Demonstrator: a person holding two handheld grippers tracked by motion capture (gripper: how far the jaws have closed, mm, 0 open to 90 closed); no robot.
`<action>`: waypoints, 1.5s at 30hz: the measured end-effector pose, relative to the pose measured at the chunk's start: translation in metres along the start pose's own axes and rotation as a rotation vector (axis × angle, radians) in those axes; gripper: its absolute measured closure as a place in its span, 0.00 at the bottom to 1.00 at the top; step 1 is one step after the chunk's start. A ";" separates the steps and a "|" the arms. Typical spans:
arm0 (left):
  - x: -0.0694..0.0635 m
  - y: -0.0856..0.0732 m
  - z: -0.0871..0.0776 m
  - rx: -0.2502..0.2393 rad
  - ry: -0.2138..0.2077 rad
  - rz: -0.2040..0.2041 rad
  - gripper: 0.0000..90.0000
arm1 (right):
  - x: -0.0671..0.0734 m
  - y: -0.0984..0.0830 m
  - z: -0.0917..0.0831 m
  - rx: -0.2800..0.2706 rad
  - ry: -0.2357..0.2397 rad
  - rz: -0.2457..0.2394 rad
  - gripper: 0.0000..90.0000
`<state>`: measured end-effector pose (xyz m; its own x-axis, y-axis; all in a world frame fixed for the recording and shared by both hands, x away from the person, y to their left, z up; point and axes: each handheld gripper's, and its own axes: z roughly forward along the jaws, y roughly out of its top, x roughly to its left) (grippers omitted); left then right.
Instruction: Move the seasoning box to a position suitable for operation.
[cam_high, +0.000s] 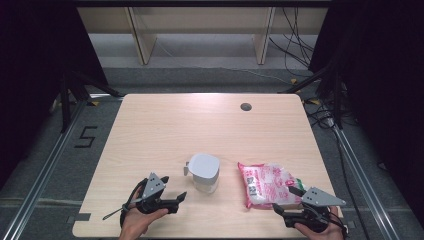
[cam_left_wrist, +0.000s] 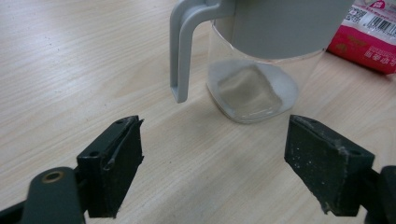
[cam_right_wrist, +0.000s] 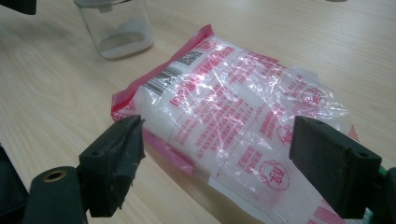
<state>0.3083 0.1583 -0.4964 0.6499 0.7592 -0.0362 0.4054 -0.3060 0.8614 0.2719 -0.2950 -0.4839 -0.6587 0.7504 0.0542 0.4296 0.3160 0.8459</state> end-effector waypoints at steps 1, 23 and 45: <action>0.000 0.000 0.001 -0.006 -0.003 -0.004 0.21 | 0.000 0.000 0.000 -0.002 0.001 -0.002 0.21; 0.019 0.017 0.008 -0.089 -0.037 0.014 0.33 | -0.001 0.000 0.002 -0.008 -0.009 -0.024 0.21; 0.037 0.027 0.058 -0.062 -0.083 0.144 0.67 | -0.001 -0.001 0.003 0.012 0.003 -0.017 0.21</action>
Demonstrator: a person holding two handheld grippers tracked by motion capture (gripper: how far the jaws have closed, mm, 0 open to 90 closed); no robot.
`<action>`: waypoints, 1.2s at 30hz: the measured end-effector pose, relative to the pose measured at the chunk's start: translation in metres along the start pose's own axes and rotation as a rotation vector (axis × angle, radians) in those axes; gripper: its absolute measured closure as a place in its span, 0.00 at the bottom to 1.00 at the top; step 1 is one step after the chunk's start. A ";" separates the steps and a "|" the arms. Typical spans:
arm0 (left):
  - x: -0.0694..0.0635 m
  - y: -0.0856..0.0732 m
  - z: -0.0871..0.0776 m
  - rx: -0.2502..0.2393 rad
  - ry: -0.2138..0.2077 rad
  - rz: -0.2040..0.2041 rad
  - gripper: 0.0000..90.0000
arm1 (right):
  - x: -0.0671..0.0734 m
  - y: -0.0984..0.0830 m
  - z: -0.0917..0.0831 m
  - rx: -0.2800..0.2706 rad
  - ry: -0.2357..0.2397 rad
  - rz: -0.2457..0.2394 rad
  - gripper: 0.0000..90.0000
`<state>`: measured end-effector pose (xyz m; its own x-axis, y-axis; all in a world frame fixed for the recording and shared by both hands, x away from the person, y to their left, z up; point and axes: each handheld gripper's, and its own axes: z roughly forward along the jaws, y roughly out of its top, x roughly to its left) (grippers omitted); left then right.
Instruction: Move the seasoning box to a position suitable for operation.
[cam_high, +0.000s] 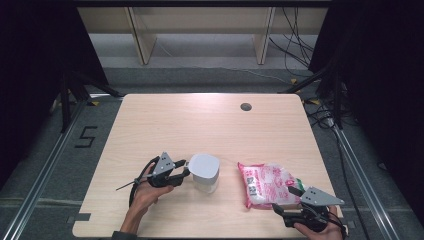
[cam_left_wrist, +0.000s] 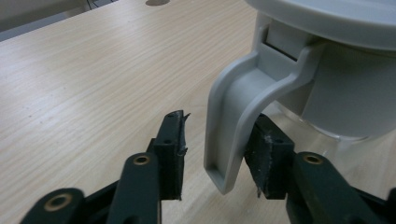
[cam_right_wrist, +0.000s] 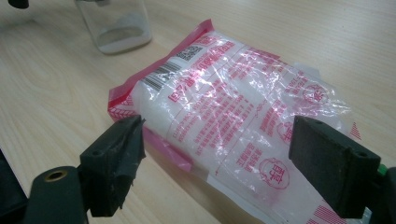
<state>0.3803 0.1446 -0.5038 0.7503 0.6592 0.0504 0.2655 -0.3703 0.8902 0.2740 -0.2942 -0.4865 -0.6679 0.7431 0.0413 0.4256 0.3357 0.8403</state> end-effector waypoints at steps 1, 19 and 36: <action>0.000 0.000 0.002 0.000 -0.006 -0.007 0.71 | 0.000 0.000 0.000 -0.002 -0.001 -0.001 0.21; -0.010 -0.013 -0.035 -0.018 -0.059 -0.004 0.73 | 0.001 0.000 0.000 0.002 -0.009 -0.025 0.21; -0.006 -0.008 -0.045 -0.076 -0.157 -0.031 0.67 | 0.001 0.000 -0.001 0.007 -0.021 -0.026 0.21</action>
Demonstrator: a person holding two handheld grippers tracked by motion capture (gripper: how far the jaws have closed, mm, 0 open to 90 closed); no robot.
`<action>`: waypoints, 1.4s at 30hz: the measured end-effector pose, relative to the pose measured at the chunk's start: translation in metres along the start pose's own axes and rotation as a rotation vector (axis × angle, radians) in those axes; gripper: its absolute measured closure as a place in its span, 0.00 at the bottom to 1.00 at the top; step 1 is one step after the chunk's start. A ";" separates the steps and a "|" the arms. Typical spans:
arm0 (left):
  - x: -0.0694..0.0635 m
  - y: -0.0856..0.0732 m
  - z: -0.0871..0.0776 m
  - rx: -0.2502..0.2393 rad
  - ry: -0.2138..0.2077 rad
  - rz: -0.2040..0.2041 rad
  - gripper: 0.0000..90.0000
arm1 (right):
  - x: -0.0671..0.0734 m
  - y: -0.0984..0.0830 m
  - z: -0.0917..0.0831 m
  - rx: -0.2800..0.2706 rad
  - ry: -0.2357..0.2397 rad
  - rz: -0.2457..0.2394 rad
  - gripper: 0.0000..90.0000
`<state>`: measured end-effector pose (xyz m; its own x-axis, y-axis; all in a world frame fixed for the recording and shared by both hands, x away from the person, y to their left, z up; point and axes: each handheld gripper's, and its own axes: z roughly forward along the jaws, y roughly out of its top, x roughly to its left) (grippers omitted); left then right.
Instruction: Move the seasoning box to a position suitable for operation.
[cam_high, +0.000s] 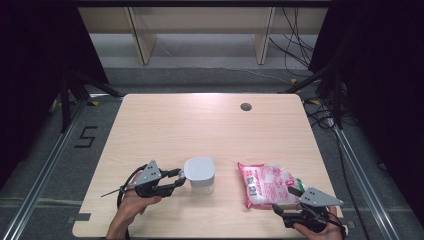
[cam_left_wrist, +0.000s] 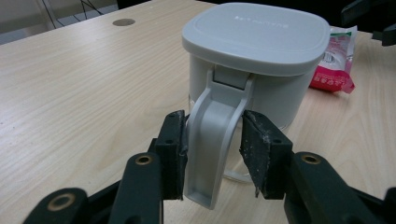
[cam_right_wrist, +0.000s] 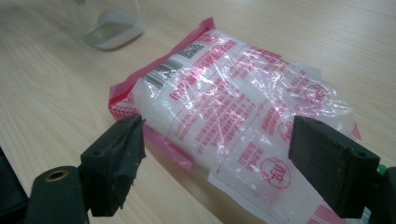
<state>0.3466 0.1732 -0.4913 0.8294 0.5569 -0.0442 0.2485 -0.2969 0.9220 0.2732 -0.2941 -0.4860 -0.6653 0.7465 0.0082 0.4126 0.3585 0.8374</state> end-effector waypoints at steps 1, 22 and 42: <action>0.000 0.000 -0.001 -0.002 -0.009 0.002 0.66 | 0.000 0.000 0.000 -0.001 0.000 0.000 0.21; -0.011 0.012 0.019 -0.027 -0.016 0.030 0.75 | 0.000 0.000 0.000 0.007 0.002 0.019 0.22; 0.005 0.022 0.047 0.053 0.207 0.033 0.75 | -0.001 0.000 0.002 -0.001 0.028 0.022 0.22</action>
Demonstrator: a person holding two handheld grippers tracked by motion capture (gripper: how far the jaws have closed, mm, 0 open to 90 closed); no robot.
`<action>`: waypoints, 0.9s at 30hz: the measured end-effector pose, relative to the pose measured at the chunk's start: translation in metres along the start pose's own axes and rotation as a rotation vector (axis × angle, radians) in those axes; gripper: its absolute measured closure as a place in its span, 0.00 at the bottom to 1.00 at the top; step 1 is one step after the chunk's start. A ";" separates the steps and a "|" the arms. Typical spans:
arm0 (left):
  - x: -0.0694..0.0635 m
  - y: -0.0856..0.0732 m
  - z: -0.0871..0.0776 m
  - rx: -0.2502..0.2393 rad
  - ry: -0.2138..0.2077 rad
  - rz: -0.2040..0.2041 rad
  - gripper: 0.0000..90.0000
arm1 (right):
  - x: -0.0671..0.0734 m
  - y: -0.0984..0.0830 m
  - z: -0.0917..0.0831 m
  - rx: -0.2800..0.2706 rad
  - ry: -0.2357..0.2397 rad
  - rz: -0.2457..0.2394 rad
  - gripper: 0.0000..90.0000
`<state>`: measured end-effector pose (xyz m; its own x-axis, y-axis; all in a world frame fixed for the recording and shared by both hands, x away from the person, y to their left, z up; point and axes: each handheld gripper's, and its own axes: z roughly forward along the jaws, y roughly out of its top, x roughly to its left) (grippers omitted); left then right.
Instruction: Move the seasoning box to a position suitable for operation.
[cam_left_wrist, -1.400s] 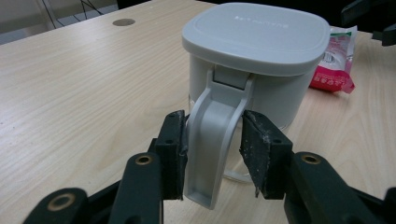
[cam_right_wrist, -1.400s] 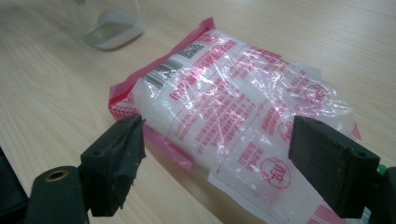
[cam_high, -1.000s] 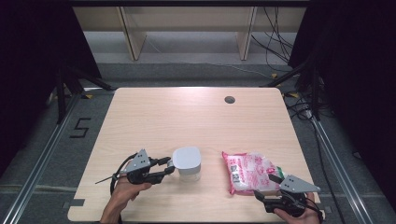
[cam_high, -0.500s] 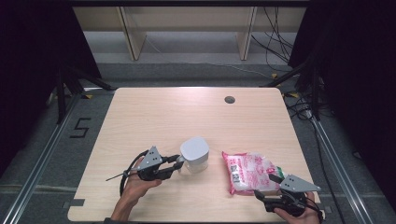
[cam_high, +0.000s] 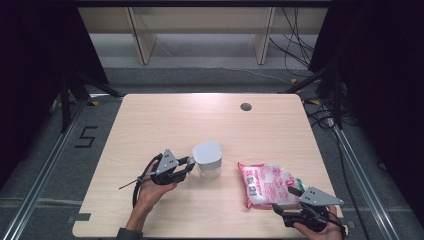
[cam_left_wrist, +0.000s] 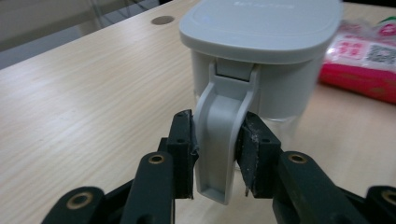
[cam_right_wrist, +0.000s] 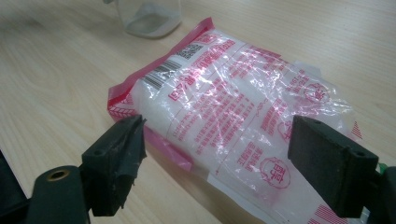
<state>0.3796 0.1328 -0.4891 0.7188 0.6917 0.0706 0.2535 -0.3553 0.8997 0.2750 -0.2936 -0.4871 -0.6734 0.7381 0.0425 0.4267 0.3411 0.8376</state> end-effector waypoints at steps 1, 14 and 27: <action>0.000 0.000 0.002 0.007 0.025 -0.003 0.76 | 0.000 0.000 -0.001 0.001 -0.019 -0.013 0.22; 0.003 0.001 0.022 -0.024 0.137 0.029 0.80 | 0.000 0.000 0.000 -0.003 -0.004 -0.011 0.22; -0.004 0.000 0.026 -0.051 0.099 -0.001 0.79 | 0.000 0.000 0.000 -0.002 -0.007 -0.013 0.22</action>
<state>0.3933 0.1136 -0.5001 0.6505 0.7517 0.1091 0.2195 -0.3236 0.9204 0.2755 -0.2933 -0.4869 -0.6744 0.7379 0.0275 0.4169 0.3498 0.8390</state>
